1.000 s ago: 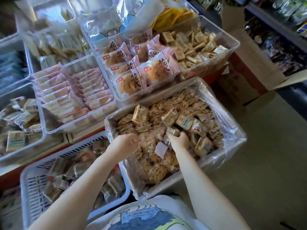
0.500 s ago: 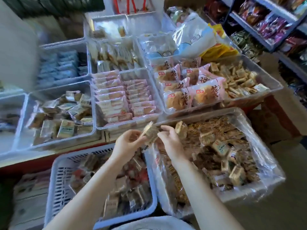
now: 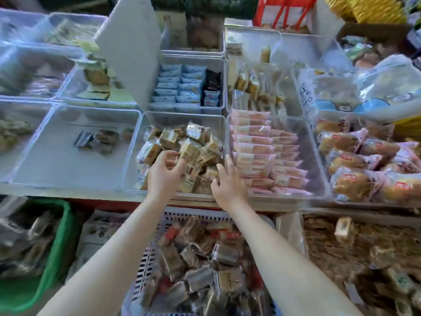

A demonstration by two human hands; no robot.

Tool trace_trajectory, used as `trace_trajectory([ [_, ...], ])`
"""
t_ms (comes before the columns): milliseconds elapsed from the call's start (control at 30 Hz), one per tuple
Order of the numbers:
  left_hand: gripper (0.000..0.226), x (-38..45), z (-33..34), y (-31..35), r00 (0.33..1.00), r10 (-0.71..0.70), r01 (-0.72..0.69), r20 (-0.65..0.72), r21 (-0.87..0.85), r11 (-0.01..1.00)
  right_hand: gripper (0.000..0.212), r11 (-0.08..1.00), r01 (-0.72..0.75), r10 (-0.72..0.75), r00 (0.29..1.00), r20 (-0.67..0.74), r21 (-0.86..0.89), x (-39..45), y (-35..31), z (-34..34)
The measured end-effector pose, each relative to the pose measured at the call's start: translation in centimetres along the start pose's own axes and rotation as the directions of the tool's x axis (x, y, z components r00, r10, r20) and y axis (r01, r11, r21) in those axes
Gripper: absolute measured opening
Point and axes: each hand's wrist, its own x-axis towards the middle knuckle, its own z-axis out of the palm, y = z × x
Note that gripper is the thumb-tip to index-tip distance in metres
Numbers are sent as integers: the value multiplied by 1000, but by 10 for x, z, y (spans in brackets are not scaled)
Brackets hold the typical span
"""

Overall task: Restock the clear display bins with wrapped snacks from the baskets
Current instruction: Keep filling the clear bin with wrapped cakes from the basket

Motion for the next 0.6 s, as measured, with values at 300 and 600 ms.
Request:
trace_trajectory([
  [300, 25, 115, 56, 43, 990, 66, -70, 123, 28, 997, 54, 989, 5, -20, 995, -101, -149, 3, 0, 13],
  [600, 61, 141, 71, 36, 947, 8, -127, 321, 353, 927, 57, 979, -14, -14, 991, -132, -203, 5, 1, 17],
])
